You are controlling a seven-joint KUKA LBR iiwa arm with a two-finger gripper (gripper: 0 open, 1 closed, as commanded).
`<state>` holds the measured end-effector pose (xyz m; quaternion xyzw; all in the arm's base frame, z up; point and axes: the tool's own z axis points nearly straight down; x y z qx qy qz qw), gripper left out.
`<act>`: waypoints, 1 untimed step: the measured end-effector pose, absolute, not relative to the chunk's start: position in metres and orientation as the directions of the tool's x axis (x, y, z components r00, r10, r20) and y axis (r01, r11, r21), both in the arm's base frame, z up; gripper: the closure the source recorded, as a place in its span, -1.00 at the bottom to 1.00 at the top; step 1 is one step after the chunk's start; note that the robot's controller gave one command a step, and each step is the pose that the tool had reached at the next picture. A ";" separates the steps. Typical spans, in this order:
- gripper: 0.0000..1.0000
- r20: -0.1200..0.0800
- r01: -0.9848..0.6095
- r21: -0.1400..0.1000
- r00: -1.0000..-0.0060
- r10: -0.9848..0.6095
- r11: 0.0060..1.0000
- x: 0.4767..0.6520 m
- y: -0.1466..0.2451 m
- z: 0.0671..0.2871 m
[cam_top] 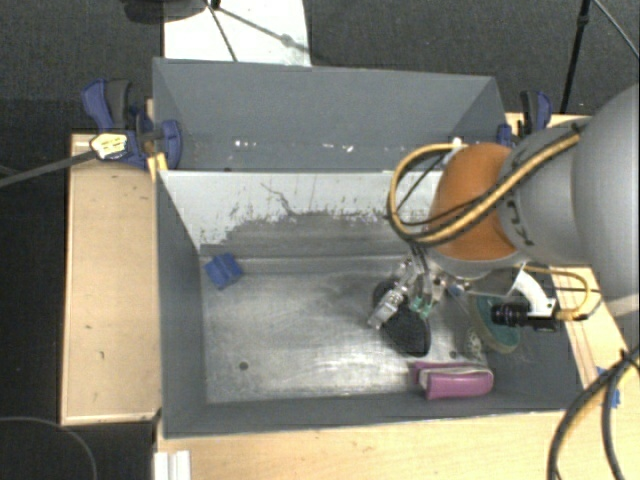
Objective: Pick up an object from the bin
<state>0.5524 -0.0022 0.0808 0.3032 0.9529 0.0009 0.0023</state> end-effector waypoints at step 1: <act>1.00 -0.004 0.576 0.003 -0.817 0.576 0.817 0.553 -0.002 0.091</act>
Offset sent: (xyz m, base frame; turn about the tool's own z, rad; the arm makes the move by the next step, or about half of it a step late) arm 0.0001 -0.0001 0.0098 0.0000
